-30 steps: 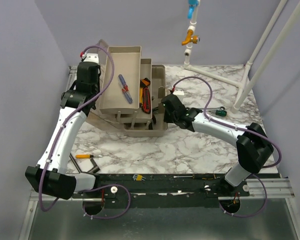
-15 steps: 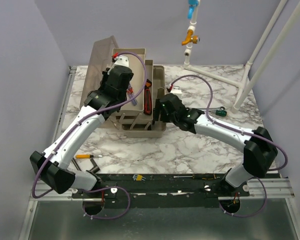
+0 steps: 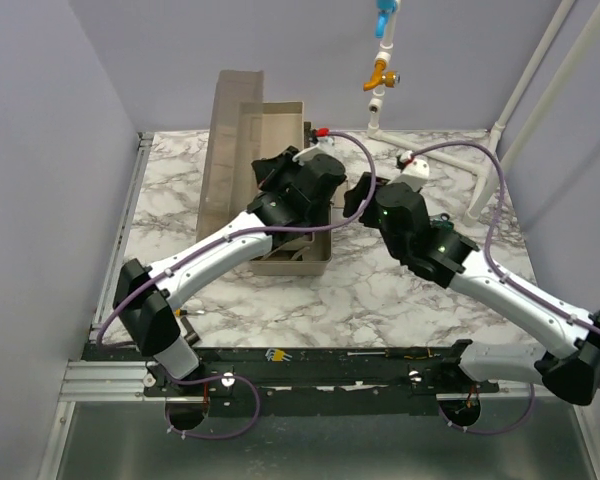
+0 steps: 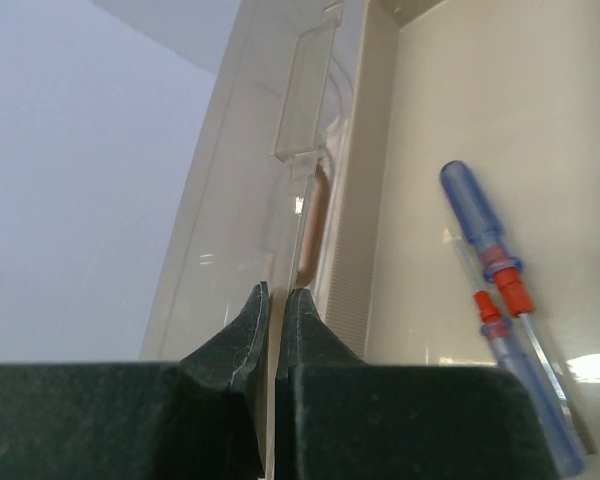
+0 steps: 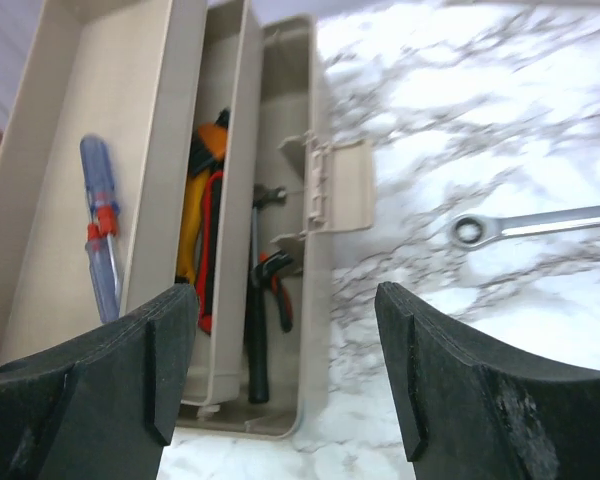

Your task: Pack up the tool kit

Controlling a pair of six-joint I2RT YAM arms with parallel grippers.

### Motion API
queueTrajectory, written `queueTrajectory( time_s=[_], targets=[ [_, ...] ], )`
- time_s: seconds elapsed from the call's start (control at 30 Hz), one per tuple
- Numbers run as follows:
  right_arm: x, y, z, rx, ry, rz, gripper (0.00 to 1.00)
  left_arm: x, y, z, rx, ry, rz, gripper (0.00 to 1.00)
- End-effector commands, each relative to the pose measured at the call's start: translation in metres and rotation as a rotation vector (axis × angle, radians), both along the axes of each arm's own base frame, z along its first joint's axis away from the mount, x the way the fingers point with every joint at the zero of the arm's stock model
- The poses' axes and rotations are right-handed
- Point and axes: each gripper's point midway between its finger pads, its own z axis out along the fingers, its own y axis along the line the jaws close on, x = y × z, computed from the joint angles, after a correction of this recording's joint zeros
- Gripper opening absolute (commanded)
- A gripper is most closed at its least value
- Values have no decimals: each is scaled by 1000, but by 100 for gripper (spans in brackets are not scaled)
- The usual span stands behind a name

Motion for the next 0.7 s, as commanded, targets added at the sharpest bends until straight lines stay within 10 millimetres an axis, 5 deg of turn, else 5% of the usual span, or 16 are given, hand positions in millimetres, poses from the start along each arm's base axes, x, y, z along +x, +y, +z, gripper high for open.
queueTrajectory(
  time_s=[0.0,0.17,0.4,0.67],
  targets=[
    [-5,-62,26,-53,-112,-218,78,5,-53,-9,-7,-33,-45,0],
    [-17,-93,53,-29,-192,-289,78,4,-97,-39,11,-17,-103,16],
    [-29,-110,64,6,-233,-304,76,1,-151,-86,-173,156,-206,66],
    [-32,-119,67,-7,-246,-327,76,-7,-194,-97,-446,289,-340,74]
  ],
)
